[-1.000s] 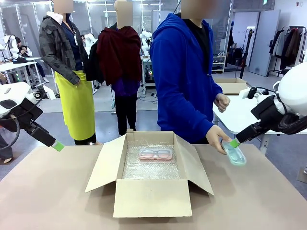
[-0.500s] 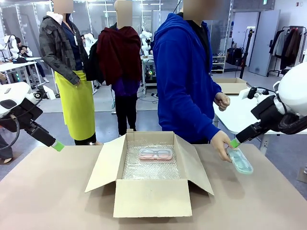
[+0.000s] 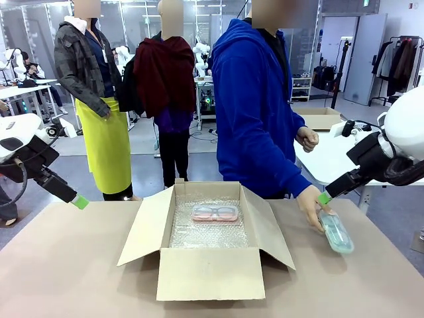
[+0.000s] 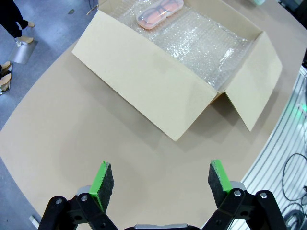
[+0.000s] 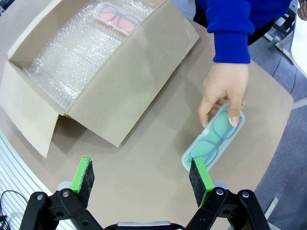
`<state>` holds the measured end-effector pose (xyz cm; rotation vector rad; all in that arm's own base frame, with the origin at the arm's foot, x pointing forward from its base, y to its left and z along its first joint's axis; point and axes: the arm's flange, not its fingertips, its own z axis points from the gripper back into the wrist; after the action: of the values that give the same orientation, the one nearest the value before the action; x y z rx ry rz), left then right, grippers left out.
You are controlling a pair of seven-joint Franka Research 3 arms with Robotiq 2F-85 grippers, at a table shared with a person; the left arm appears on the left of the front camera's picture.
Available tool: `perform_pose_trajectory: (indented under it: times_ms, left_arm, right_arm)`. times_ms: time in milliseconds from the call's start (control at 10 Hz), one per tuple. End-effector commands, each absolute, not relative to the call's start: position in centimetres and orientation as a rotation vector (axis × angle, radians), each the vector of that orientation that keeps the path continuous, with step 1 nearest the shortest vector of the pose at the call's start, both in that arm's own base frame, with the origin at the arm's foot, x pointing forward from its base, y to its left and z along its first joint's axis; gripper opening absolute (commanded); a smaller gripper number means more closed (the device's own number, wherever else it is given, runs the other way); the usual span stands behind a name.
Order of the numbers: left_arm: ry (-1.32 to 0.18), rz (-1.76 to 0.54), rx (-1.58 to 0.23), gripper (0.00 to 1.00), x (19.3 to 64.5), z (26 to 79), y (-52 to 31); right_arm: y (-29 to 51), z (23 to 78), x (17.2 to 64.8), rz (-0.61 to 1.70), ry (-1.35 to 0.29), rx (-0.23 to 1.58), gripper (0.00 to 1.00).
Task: Pack the glasses set securely to prepare it for shipping.
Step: Put the Glasses case from the right side of the table into the Package Box.
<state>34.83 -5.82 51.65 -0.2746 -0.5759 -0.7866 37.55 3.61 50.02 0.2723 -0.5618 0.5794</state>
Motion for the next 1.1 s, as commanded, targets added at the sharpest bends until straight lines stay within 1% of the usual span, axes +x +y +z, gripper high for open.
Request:
perform_pose_trajectory:
  times_ms: [0, 1000]
  left_arm:
    - [-0.585, -0.791, -0.287, 1.00, 34.87, 51.70, -5.68]
    - [-0.585, -0.791, -0.287, 1.00, 34.87, 51.70, -5.68]
  right_arm:
    - [3.83, 50.05, 37.45, 0.564, -0.567, 0.269, 1.00]
    - [3.83, 50.05, 37.45, 0.564, -0.567, 0.269, 1.00]
